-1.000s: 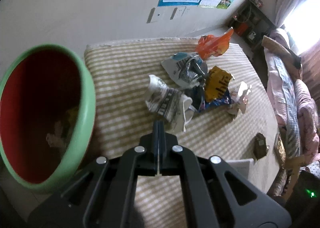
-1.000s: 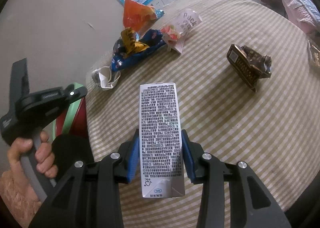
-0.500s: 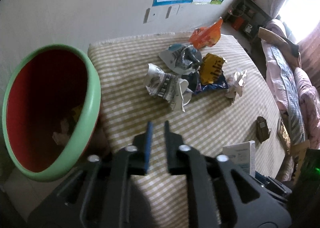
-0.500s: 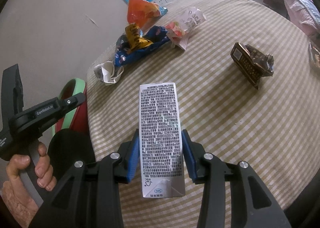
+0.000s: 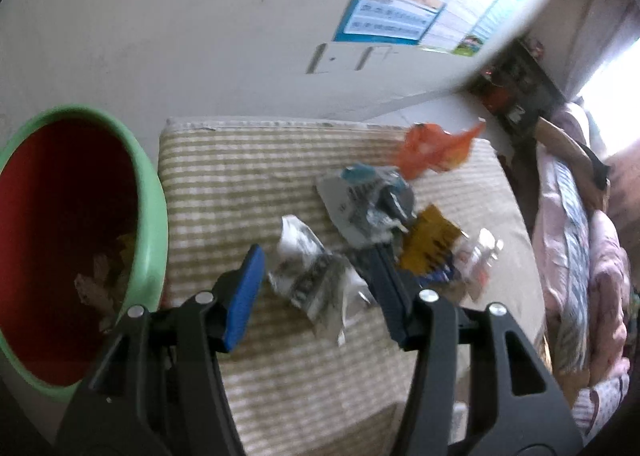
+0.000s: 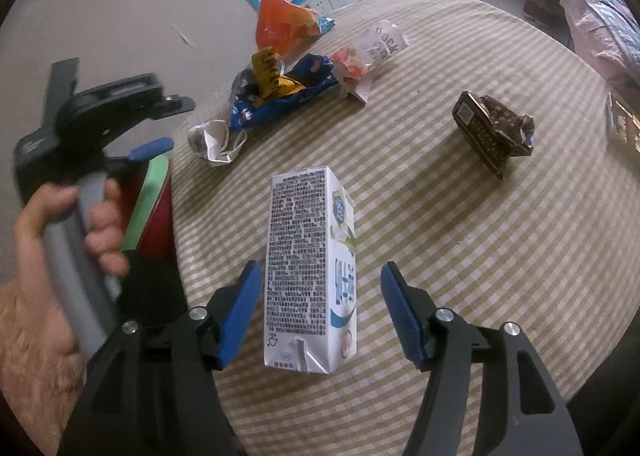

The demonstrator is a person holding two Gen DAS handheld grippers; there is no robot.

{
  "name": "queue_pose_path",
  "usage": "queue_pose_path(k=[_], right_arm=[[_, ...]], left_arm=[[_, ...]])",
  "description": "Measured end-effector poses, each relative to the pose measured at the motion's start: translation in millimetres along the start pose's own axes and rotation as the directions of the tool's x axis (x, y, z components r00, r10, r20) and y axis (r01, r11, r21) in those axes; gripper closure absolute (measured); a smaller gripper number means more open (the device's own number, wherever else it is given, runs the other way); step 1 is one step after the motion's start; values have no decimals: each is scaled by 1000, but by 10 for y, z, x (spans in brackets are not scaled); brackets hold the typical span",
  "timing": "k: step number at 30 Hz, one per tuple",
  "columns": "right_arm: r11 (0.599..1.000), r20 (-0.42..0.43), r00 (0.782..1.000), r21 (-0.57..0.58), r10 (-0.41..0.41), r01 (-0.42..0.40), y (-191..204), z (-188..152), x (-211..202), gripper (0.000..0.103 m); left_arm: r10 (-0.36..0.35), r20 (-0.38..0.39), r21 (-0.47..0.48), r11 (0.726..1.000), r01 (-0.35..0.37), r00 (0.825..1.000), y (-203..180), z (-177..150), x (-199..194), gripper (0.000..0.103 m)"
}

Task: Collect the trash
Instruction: 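Grasp the crumpled foil wrapper with the left gripper while the right holds the carton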

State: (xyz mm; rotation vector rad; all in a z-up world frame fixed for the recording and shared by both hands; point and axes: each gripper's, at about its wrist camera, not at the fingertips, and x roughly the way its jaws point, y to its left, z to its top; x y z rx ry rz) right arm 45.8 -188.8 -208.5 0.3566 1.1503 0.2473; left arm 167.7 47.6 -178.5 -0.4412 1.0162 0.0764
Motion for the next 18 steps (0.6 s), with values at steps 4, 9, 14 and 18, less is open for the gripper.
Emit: queue_pose_path(k=[4, 9, 14, 18], right_arm=[[1000, -3, 1000, 7, 8, -8, -13, -9, -11, 43], [1000, -10, 1000, 16, 14, -14, -17, -7, 11, 43], [999, 3, 1000, 26, 25, -25, -24, 2, -40, 43], [999, 16, 999, 14, 29, -30, -1, 3, -126, 43]], left_arm=[[41, -66, 21, 999, -40, 997, 0, 0, 261, 51], [39, -123, 21, 999, -37, 992, 41, -127, 379, 50], [25, -147, 40, 999, -19, 989, 40, -242, 338, 69], [7, -142, 38, 999, -2, 990, 39, -277, 278, 70]])
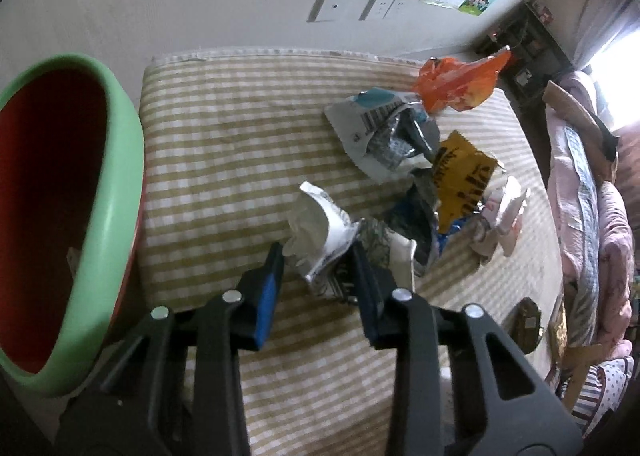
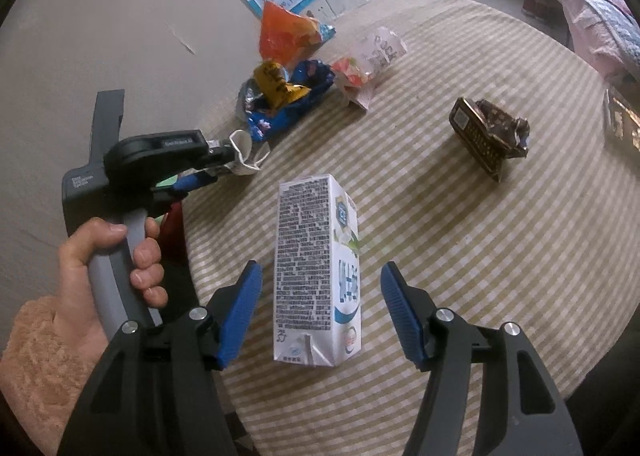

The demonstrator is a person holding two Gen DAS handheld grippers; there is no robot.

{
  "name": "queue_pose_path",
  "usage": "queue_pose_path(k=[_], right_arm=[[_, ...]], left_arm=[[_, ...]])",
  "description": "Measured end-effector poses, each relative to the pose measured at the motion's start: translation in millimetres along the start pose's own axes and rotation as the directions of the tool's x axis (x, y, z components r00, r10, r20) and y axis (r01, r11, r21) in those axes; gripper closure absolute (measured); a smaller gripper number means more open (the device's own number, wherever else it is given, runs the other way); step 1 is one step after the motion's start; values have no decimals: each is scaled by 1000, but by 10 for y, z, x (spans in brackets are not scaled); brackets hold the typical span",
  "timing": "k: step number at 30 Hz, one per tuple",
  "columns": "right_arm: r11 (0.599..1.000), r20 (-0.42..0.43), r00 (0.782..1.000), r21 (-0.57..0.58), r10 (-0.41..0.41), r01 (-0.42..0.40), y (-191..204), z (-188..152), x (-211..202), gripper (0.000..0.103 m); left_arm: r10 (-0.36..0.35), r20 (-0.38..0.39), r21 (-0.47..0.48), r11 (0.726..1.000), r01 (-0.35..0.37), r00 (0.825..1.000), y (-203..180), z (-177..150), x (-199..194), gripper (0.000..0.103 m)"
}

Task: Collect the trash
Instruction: 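Grasp the crumpled foil wrapper with the left gripper while the right holds the carton, then carry both items over the red bucket and open both grippers to drop them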

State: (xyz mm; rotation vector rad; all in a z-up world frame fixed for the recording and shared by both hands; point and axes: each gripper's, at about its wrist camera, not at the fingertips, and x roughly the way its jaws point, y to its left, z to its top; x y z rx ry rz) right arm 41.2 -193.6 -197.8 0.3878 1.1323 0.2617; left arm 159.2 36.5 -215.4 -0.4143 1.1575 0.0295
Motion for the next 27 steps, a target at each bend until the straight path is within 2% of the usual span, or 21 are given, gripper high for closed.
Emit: queue_pose_path(k=[6, 10, 14, 16, 17, 18, 19, 27], right_arm=[[999, -48, 998, -19, -43, 42, 37, -68, 98, 43], [998, -62, 997, -39, -44, 41, 97, -108, 128, 43], [994, -67, 996, -89, -65, 59, 232, -140, 155, 43], [988, -78, 992, -122, -101, 91, 273, -159, 220, 43], [986, -89, 989, -128, -122, 111, 271, -177, 265, 46], [986, -96, 988, -121, -124, 112, 257, -191, 286, 56], [989, -105, 988, -110, -114, 102, 235, -200, 302, 58], [990, -16, 998, -128, -61, 59, 407, -97, 12, 66]], left_arm=[[-22, 58, 4, 1000, 22, 998, 95, -172, -351, 70], [-24, 84, 13, 1000, 23, 996, 168, -281, -562, 70], [-8, 146, 72, 997, -3, 989, 159, -385, -807, 70], [4, 187, 120, 992, -27, 982, 118, -461, -944, 70], [7, 205, 141, 989, -37, 979, 88, -480, -997, 70], [9, 230, 168, 985, -49, 973, 57, -520, -1077, 70], [7, 244, 184, 981, -53, 970, 48, -535, -1132, 70], [-5, 353, 266, 959, -96, 935, 6, -587, -1521, 70]])
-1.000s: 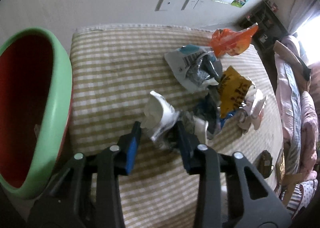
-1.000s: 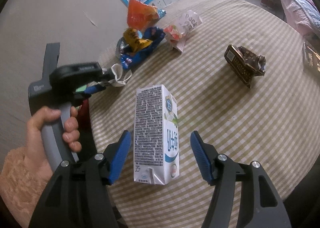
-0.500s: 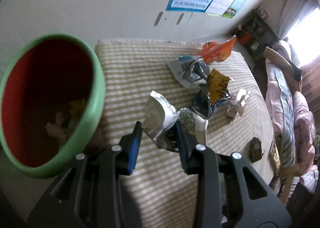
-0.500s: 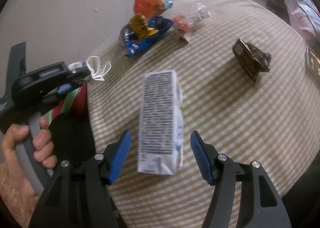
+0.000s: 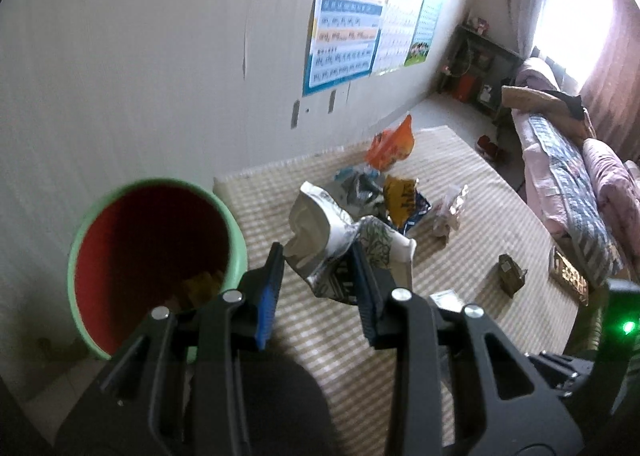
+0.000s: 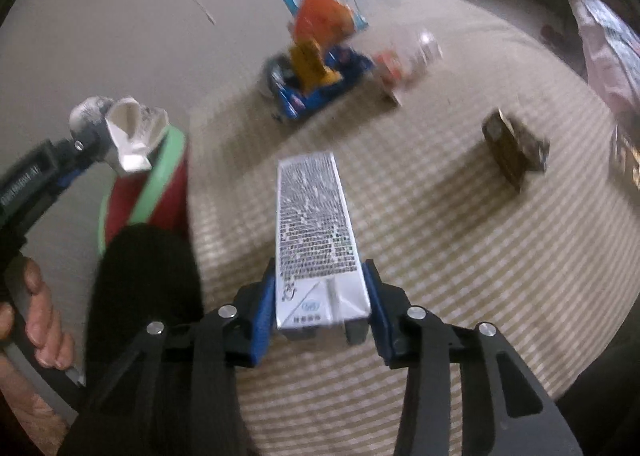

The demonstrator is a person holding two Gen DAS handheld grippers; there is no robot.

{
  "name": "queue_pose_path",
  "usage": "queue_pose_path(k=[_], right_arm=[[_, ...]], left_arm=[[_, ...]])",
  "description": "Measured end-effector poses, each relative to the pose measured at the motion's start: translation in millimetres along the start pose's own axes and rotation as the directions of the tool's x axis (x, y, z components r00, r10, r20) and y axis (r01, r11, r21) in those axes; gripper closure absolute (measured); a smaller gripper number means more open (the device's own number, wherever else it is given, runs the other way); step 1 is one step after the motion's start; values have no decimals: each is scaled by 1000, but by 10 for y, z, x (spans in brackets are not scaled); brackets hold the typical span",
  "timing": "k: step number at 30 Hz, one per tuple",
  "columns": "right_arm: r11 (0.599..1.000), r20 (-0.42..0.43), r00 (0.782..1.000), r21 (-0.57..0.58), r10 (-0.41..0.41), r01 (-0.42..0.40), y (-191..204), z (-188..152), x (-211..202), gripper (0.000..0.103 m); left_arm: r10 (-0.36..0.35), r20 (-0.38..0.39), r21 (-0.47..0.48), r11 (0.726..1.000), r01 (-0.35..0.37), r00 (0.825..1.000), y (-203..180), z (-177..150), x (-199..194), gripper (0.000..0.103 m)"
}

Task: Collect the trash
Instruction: 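Carry both items over the red bucket and open both grippers to drop them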

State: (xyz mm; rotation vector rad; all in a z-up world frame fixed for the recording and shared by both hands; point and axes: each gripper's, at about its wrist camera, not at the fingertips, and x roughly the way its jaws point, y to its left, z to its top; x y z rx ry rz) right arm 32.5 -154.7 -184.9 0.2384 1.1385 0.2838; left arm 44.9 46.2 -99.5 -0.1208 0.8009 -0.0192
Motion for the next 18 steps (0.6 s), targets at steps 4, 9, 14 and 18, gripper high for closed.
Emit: queue_pose_path(k=[4, 9, 14, 18], right_arm=[[999, 28, 999, -20, 26, -26, 158, 117, -123, 66], [998, 40, 998, -44, 40, -38, 351, 249, -165, 66], [995, 57, 994, -55, 89, -86, 552, 443, -200, 66], [986, 48, 987, -64, 155, -152, 790, 545, -109, 66]], left_arm=[[-12, 24, -12, 1000, 12, 1000, 88, 32, -98, 70], [-4, 27, -62, 998, 5, 1000, 329, 29, -120, 70], [51, 24, -107, 993, -48, 998, 643, 5, -102, 70], [101, 17, -152, 984, -97, 995, 945, -28, -93, 70]])
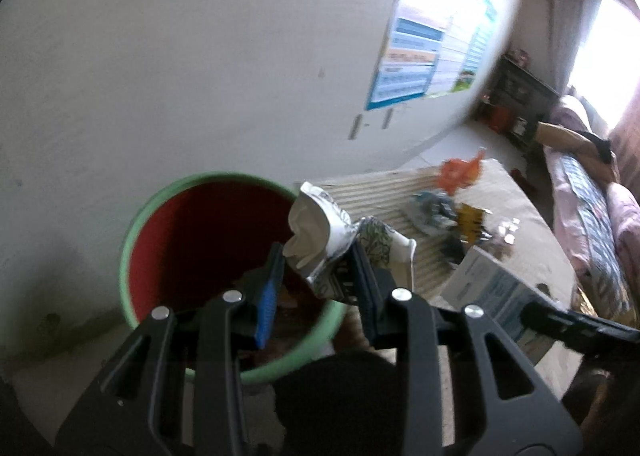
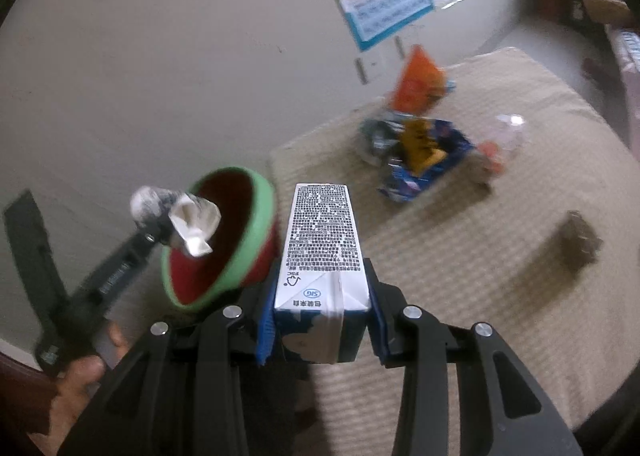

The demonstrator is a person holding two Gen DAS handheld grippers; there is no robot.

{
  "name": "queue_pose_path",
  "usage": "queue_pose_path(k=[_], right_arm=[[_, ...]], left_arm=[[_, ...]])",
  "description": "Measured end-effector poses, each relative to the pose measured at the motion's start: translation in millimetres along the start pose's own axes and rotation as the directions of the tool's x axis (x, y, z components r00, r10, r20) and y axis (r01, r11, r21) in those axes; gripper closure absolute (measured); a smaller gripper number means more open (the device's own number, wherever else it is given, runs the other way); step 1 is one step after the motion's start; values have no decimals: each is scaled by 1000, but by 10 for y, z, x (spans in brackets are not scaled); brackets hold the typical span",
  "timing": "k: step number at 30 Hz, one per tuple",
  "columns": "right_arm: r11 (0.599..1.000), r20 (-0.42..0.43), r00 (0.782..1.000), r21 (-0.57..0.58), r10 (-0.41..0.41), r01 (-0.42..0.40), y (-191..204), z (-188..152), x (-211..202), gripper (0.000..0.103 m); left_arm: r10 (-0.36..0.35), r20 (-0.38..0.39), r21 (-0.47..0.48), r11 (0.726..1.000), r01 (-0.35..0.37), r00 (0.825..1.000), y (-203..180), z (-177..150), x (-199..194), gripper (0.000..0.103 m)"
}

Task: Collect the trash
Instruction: 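Carry both items over the red bucket and open both grippers to drop them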

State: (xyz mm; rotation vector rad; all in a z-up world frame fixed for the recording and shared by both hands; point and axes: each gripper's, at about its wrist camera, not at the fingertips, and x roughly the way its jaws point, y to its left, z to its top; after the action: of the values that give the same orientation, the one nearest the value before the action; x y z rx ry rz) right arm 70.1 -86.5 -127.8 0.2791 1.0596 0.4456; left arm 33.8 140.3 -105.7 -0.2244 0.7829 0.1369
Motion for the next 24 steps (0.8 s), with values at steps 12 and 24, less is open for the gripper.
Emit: queue_pose_path(k=[12, 24], right_arm=[[989, -65, 994, -116, 83, -91, 799, 316, 560, 66], [983, -115, 990, -155, 79, -97, 1064, 429, 932, 66]], left_arm=[[127, -30, -125, 984, -130, 991, 822, 44, 142, 70], [165, -64, -137, 975, -172, 984, 962, 19, 340, 70]])
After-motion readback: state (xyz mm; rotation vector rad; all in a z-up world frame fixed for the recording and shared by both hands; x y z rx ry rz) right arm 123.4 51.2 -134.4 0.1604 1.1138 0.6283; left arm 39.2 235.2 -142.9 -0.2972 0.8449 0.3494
